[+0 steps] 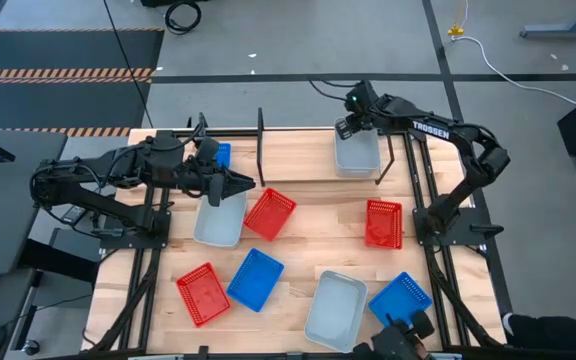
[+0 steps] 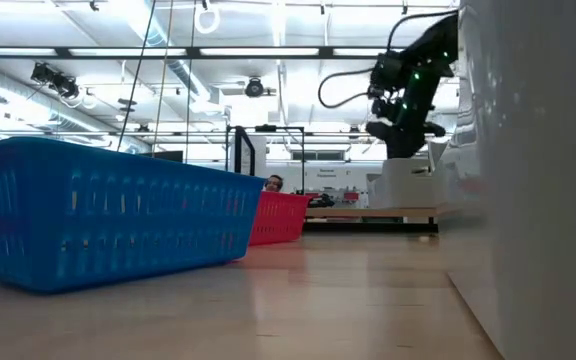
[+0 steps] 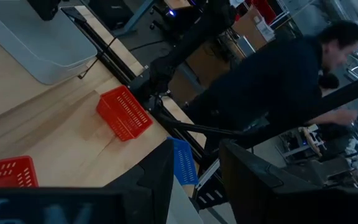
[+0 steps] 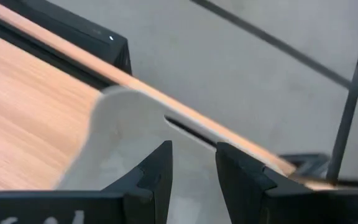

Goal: Stack baskets on shelf by color
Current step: Put the top left red bin on the shelf

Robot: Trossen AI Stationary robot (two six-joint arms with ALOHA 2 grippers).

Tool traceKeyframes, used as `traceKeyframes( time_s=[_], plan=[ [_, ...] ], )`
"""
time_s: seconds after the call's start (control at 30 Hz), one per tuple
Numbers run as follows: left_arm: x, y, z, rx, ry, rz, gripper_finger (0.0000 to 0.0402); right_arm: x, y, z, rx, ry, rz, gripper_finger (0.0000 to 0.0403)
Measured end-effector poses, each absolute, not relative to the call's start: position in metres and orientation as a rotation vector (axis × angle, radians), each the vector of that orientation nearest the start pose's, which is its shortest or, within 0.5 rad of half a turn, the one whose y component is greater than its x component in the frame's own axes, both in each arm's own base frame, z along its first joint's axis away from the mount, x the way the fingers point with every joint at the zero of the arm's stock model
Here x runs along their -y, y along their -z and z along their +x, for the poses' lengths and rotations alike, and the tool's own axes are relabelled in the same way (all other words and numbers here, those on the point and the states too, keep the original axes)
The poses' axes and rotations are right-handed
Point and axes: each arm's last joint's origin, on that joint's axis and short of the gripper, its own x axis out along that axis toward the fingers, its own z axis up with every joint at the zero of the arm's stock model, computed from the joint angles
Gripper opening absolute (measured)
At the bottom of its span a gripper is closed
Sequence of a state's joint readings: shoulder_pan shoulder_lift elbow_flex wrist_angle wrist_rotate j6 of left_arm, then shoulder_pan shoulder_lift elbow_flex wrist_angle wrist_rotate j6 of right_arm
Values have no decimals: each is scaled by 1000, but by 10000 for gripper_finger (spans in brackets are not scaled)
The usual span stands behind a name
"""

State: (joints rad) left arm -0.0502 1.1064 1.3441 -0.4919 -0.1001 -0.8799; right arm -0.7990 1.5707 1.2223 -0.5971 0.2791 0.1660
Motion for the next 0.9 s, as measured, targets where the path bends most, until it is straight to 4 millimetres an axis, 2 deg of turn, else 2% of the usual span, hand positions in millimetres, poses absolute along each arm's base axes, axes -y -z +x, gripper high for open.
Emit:
traceKeyframes(
  time_s=[0.23, 0.4, 0.5, 0.6, 0.73, 0.9],
  plan=[
    [8, -431, 219, -214, -156, -845, 135, 233, -301, 232, -872, 1016, 385, 128],
    [8, -422, 227, -281, -179, -729, 135, 215, -330, 244, -854, 764, 481, 129],
    [9, -401, 236, -463, -189, -598, 135, 197, -345, 255, -827, 571, 564, 129],
    [11, -375, 242, -709, -166, -445, 135, 175, -350, 263, -880, 470, 601, 129],
    [13, -346, 254, -953, -92, -266, 135, 148, -350, 267, -976, 419, 611, 129],
    [21, -321, 278, -1052, 38, -57, 136, 118, -354, 265, -1046, 471, 621, 129]
  ],
)
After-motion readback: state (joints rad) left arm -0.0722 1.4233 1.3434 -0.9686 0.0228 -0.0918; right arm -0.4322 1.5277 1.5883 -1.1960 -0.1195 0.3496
